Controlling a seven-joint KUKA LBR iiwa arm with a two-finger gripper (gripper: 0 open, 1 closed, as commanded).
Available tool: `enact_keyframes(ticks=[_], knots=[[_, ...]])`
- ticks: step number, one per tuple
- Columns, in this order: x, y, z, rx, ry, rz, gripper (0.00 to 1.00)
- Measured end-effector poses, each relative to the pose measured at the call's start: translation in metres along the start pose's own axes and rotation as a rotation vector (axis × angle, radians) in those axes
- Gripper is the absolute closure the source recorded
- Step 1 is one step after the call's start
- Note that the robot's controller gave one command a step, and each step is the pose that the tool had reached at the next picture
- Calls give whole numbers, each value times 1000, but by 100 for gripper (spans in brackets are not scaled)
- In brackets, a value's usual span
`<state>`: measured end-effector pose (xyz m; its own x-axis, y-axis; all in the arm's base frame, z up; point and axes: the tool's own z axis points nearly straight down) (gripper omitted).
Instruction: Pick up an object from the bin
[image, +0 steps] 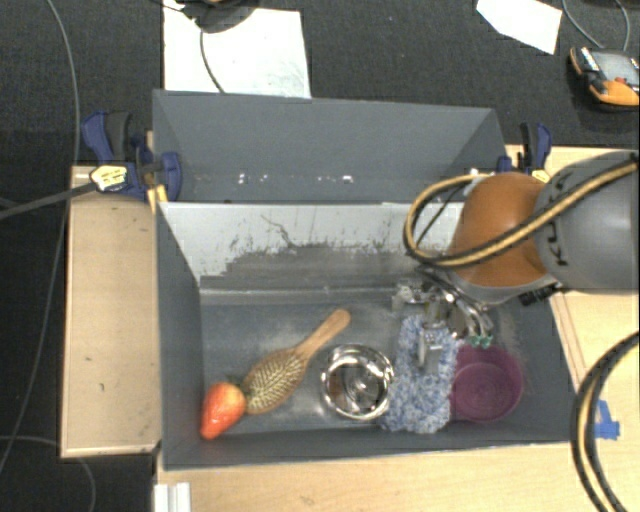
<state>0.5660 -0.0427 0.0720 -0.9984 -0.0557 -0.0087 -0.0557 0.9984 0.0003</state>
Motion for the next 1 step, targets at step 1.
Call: enact_keyframes(ticks=[1], knots=[[-6,-6,-2,-3,-2,-128,0]])
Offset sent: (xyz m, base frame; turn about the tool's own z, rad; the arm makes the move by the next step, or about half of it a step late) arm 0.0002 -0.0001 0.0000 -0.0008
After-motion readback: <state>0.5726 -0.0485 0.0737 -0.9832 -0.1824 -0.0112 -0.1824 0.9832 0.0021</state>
